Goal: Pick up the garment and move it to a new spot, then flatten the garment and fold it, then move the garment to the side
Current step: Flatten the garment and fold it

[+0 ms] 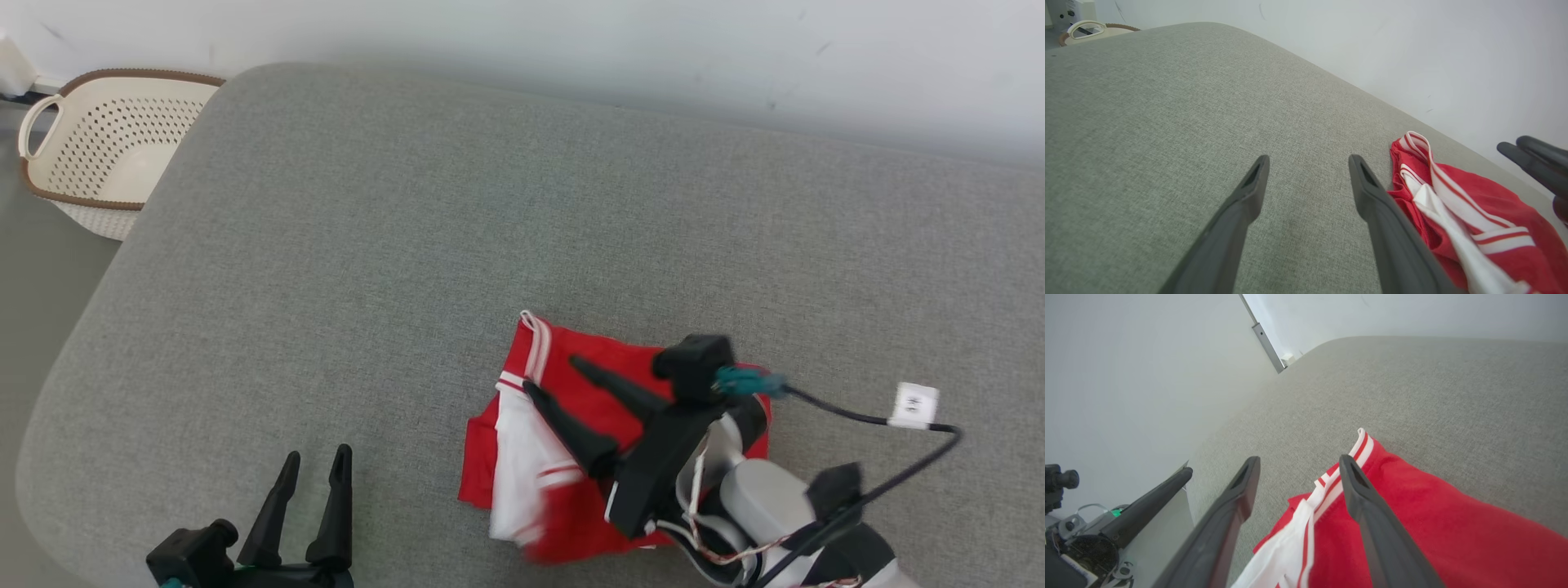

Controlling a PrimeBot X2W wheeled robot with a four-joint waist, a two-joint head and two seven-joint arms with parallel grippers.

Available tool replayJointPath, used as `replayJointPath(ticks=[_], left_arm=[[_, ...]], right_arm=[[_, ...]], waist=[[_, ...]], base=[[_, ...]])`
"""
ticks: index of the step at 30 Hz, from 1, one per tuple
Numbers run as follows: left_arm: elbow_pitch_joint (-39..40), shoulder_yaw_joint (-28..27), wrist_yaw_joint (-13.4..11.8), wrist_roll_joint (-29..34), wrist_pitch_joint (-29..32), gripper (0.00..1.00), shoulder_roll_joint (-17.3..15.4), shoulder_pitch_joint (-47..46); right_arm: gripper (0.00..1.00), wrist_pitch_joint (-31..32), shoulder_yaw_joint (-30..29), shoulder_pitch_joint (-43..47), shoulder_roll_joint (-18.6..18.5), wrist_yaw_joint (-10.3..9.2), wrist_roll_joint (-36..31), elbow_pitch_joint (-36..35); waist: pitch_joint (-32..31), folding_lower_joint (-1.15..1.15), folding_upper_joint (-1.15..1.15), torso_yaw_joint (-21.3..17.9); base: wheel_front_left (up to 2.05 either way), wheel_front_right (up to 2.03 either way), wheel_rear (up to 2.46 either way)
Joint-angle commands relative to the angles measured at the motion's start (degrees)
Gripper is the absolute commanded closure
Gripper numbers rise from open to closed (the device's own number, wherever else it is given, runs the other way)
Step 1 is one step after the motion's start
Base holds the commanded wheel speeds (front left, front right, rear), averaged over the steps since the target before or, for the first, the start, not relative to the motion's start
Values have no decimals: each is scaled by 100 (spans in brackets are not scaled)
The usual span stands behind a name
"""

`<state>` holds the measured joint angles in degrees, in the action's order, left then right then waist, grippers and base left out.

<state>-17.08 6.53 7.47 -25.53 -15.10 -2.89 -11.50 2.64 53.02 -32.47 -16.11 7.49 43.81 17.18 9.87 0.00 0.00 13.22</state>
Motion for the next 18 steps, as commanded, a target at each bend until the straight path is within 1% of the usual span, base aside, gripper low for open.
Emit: replayJointPath(ticks=[1, 3, 5, 8, 13, 18], left_arm=[[-6, -34, 3, 1, -5, 0, -4, 64], [4, -91, 3, 26, -5, 0, -3, 92], [7, -154, 3, 36, -5, 0, -6, 118], [28, -177, 3, 77, -5, 0, -3, 118], [55, -203, 3, 117, -5, 0, -7, 85], [71, -235, 3, 151, -5, 0, -5, 60]], right_arm=[[0, -229, -127, -71, 9, 0, 89, 7], [0, -631, -387, -77, 39, 0, 186, -15], [0, -937, -647, -36, -16, 0, 207, 29], [0, -1163, -1070, 112, -185, 0, 233, 223], [0, -1284, -1634, 540, -425, 0, 309, 512], [0, -1189, -1765, 1063, -504, 0, 445, 580]], waist=[[-17, 0, 0, -28], [-39, 0, 0, -76], [-63, 0, 0, -133], [-86, 0, 0, -222], [-74, 0, 0, -314], [-64, 0, 0, -366]], base=[[0, 0, 0], [0, 0, 0], [0, 0, 0], [0, 0, 0], [0, 0, 0], [0, 0, 0]])
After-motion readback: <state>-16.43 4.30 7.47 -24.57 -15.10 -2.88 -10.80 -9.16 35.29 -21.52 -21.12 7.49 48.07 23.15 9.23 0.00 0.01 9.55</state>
